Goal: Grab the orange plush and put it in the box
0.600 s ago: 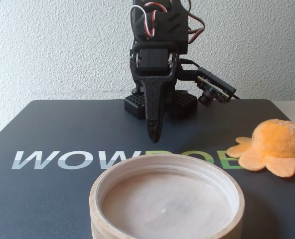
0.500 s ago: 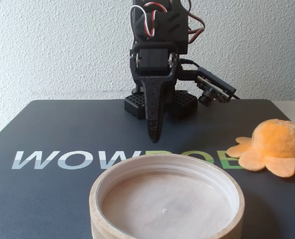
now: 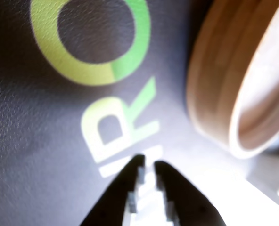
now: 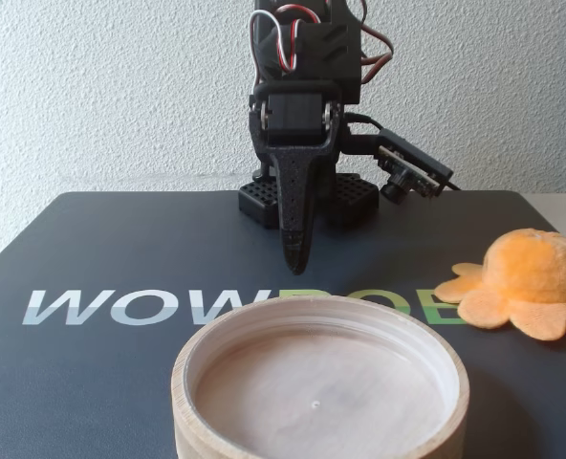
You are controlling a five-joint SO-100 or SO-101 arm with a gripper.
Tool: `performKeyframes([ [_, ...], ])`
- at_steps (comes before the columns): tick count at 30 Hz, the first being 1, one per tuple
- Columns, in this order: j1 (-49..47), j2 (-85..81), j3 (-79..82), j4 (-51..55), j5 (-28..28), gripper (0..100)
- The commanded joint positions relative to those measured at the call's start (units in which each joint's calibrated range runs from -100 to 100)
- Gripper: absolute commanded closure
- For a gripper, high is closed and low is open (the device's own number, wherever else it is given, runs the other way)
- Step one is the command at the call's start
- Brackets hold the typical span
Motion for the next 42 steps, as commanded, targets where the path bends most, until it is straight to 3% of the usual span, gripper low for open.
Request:
performKeyframes([
  [1, 0.0, -0.43, 0.63, 0.16, -0.14, 98],
  [16, 0.08, -0.43, 0.63, 0.08, -0.14, 98],
  [18, -4.85, -0.35, -3.45, -0.62, -0.04, 98],
  [20, -9.41, 10.61, -10.89, -1.58, -6.07, 98],
  [24, -18.97, 43.92, -33.55, -3.93, -12.41, 96],
  [27, -27.94, 63.9, -48.15, -1.32, -18.55, 79],
  [29, -33.24, 69.55, -52.23, -1.75, -23.17, 66],
  [31, -37.73, 73.43, -54.13, -3.14, -27.94, 60],
  [39, -48.11, 85.65, -53.5, -16.28, -39.79, 61],
  [42, -46.39, 88.52, -53.23, -16.45, -40.32, 61],
])
